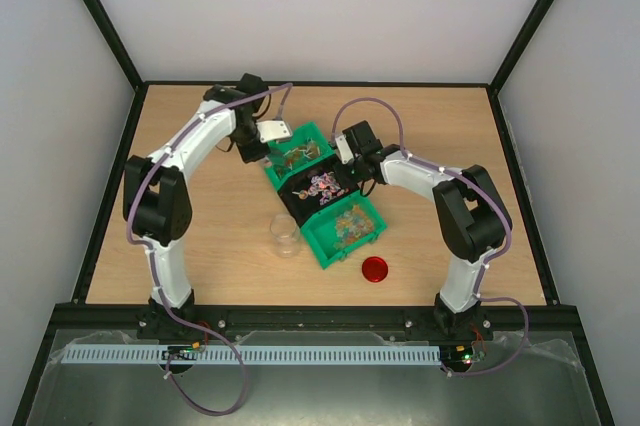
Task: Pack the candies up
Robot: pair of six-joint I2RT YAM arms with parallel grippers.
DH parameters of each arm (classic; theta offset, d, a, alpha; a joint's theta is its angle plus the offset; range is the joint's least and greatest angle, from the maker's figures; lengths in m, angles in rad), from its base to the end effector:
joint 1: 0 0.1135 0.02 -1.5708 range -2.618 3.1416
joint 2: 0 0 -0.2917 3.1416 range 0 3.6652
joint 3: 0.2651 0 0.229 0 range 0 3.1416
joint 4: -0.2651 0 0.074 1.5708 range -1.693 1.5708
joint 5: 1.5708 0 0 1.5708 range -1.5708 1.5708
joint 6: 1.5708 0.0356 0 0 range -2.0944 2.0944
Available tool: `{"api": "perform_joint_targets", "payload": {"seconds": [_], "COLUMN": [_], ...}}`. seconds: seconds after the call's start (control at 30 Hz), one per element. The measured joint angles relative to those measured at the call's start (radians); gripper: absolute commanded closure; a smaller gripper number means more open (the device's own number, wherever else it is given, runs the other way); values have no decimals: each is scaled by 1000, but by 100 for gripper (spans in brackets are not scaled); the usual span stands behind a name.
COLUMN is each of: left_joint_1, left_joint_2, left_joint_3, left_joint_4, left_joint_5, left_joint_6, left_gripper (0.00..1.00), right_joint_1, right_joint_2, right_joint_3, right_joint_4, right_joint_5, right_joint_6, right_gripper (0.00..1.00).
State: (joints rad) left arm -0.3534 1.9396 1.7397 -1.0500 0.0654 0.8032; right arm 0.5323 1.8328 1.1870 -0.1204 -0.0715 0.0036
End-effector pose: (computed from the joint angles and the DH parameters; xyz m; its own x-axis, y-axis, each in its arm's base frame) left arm 0.3634 -0.1365 0.2966 -0.3558 0.8966 -0.2637 0.8939 0.4088 0.1839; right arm 0.3322 0.1986 0.2342 -0.5994 -0.3489 -0.7204 -0.5484 0.8346 0.0521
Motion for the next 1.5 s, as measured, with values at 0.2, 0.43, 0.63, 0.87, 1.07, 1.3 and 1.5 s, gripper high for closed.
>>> {"api": "perform_joint_targets", "payload": {"seconds": [0.2,0.43,0.63,0.87,1.07,1.3,1.5], "left_joint_1": [-22,-22,6,22,16,16,49], "left_joint_2": [42,39,-16,-18,34,33,14], "left_joint_3": [3,-77,-245,-301,-278,-344,-455], "left_joint_4": [1,96,279,399,457,566,708], "left_joint_5": [-26,1,93,168,222,293,405], "left_joint_6": [-18,-26,-32,-54,-80,-112,-181], "left_gripper": [98,98,98,98,98,98,98], "right_joint_1": [4,3,3,3,-2,-11,-32], "right_joint_2": [2,8,9,9,9,10,22], "right_joint_3": [0,0,0,0,-2,-4,-4], "right_joint_4": [-24,-32,-33,-32,-32,-32,-23], "right_joint_5": [-2,-5,-11,-21,-34,-35,-60], "right_joint_6": [-6,-8,-14,-31,-43,-40,-35], "right_gripper": [99,99,99,99,99,99,99]}}
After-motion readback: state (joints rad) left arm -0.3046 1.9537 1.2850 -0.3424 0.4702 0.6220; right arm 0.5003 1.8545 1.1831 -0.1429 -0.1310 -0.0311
